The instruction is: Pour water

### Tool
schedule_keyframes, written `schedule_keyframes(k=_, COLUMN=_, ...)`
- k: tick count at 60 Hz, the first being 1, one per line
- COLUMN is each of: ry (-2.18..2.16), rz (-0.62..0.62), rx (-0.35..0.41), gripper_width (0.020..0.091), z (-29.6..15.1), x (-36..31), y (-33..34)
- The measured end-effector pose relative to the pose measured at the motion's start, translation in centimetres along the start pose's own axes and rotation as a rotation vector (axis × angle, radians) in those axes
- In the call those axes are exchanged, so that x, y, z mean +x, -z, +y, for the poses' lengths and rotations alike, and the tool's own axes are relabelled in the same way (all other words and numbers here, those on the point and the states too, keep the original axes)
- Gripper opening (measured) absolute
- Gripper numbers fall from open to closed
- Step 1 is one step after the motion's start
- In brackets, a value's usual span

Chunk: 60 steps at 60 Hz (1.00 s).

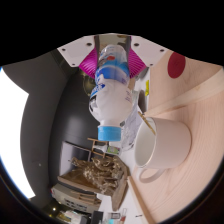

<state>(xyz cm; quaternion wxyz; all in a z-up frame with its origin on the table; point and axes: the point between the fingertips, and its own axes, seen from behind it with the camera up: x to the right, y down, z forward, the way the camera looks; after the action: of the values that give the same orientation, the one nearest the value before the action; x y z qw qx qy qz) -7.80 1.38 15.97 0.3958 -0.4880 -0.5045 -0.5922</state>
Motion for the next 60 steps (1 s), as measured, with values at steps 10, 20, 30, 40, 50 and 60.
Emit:
schedule_keyframes(k=10, ry=-0.58, rz=-0.125, rx=-0.096, gripper_width=0.0355, z=1.7, x=0.9, y=0.5)
schedule_keyframes(k=20, ry=-1.222, rz=-0.301, rx=-0.173, gripper_width=0.0354, z=2.7, x=0.1, y=0.9)
schedule_keyframes(k=30, ry=-1.591, rz=-0.411, rx=-0.236, gripper_width=0.0357, z=3.8, x=-4.6, y=0.6)
schedule_keyframes(k=40, ry=-1.643, rz=-0.43, rx=-0.26, gripper_width=0.0357, z=4.4, x=-9.3, y=0.5)
schedule_keyframes(k=50, ry=-1.664, rz=-0.451, rx=-0.285, gripper_width=0.0367, z=4.5, x=-12.4, y=0.7)
schedule_keyframes(k=60, ry=-1.683, rz=-0.407, rx=-0.269, gripper_width=0.048, z=4.7, x=-12.4, y=1.1)
